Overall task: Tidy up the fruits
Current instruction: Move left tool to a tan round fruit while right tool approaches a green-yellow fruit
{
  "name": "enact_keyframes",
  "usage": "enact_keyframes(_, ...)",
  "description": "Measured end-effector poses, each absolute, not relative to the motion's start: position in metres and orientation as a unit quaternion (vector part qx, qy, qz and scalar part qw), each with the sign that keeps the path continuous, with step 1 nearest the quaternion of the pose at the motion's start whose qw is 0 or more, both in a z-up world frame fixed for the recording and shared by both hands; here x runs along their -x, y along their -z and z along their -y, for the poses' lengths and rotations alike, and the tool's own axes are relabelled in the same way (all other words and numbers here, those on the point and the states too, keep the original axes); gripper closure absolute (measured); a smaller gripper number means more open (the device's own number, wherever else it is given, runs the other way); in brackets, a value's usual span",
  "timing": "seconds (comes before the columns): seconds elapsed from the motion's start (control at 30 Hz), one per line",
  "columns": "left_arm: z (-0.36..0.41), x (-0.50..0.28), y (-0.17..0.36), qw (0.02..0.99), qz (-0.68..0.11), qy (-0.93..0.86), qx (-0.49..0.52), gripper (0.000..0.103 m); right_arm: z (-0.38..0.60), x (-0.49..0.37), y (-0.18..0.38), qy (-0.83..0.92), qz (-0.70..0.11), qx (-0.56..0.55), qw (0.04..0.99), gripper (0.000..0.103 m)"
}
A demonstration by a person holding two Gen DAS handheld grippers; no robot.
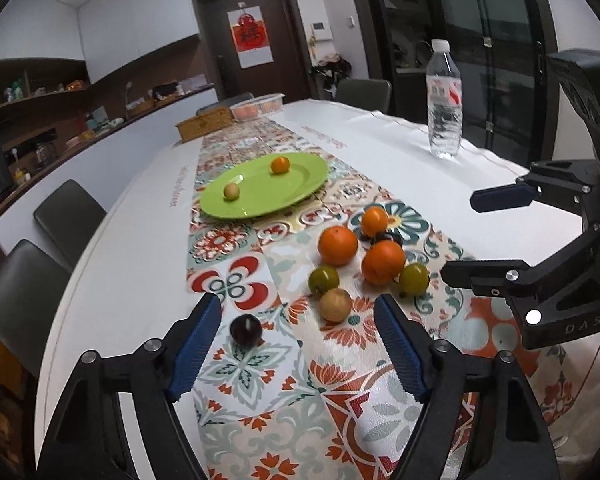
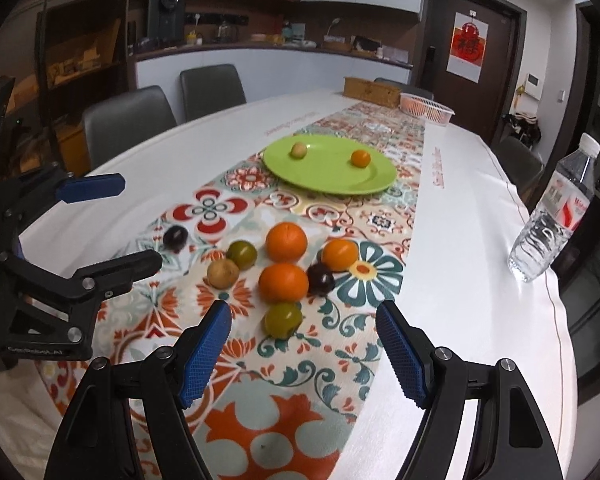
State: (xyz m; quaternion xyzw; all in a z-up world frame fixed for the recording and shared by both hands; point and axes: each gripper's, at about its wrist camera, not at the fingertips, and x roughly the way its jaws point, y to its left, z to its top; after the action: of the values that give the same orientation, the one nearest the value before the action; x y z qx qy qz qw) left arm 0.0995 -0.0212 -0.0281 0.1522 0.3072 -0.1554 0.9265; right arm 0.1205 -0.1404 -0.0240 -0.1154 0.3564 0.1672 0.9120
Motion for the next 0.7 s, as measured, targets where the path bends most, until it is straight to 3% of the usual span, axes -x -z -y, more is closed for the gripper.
enact_keyframes(0.17,0.024,-0.112,0.040,0.914,-0.334,0.179,-0.145,0.037,0.140,-0.131,0.037,-0.183,-0.380,0.097,0.902,0.030)
enact_keyframes(0.37,0.031,-0.126,0.054,0.898,-0.361,0.202,-0.151,0.051,0.139,-0.144,0.053,-0.194,-0.403,0.087,0.890,0.041)
enact_keyframes(0.7,0.039,-0.143,0.067,0.887,-0.390,0.209,-0.134,0.056,0.138,-0.158,0.069,-0.211,-0.428,0.062,0.877,0.054)
